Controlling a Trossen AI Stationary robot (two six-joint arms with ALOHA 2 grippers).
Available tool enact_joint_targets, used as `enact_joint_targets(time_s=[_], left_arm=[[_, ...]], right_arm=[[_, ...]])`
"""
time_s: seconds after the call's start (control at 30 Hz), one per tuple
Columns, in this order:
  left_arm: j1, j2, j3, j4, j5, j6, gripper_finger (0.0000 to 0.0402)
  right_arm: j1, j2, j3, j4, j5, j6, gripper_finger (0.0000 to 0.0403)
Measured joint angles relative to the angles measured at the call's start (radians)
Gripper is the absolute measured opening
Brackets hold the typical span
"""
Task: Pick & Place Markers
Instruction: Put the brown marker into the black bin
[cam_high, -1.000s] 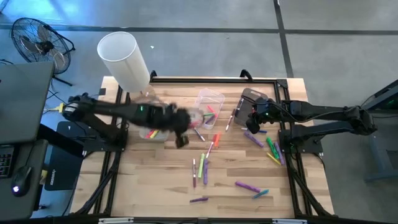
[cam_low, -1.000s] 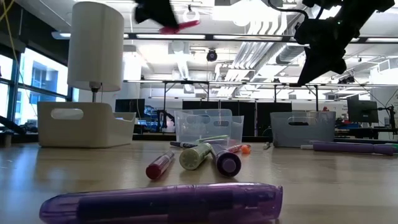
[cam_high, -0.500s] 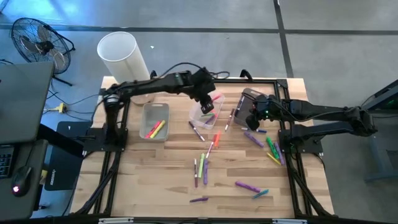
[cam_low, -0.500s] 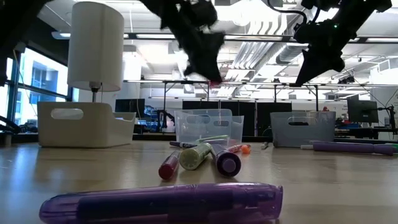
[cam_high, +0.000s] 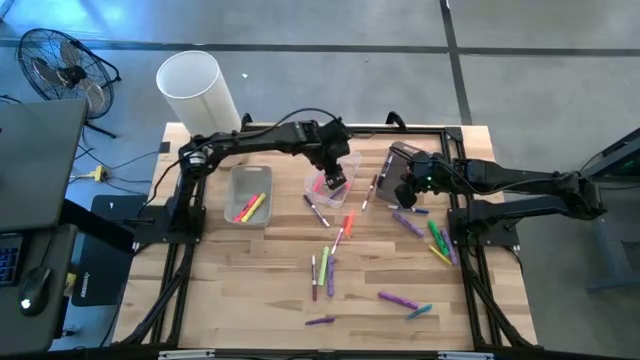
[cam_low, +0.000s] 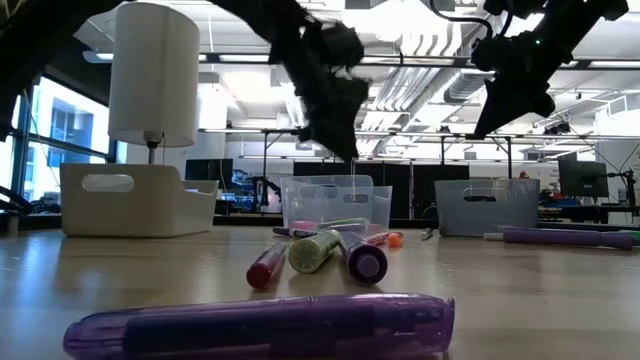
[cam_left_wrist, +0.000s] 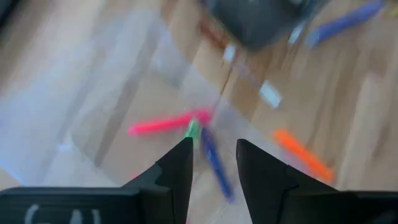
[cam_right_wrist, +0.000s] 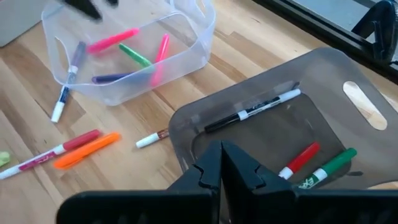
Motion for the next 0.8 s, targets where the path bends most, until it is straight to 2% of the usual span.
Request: enact_joint_targets(time_s=[0.13,0.23,0.4,0.5,0.57,0.67,0.8], left_arm=[[-0.009,-0.003,0.114,-0.114,0.002,-0.018,0.0123],[-0.038,-0.003,0.210,-0.175,-0.048,-0.017,0.0117],[-0.105,-0.004,0.292,-0.303,-0.065,-0.013,0.0072],[-0.153,-0.004,0.296,-0.378,-0.060,-0.009,0.0026],[-0.187,-0.003,0.296,-0.450,-0.019,0.003,0.0007],[-0.255,-0.005,0.280,-0.508,0.014,0.027,0.0012],[-0.348,-0.002,0.167,-0.434,-0.045,0.046,0.0002]], right_arm=[[0.000,0.000,0.000,0.009,-0.036,0.001,0.0000],[0.000,0.000,0.000,0.010,-0.052,-0.001,0.0000],[0.000,0.000,0.000,0.021,-0.147,0.016,0.0000],[0.000,0.000,0.000,0.021,-0.200,0.014,0.0000],[0.000,0.000,0.000,0.022,-0.219,0.017,0.0000],[0.000,0.000,0.000,0.025,-0.244,0.018,0.0000],[0.000,0.000,0.000,0.026,-0.249,0.017,0.0000]])
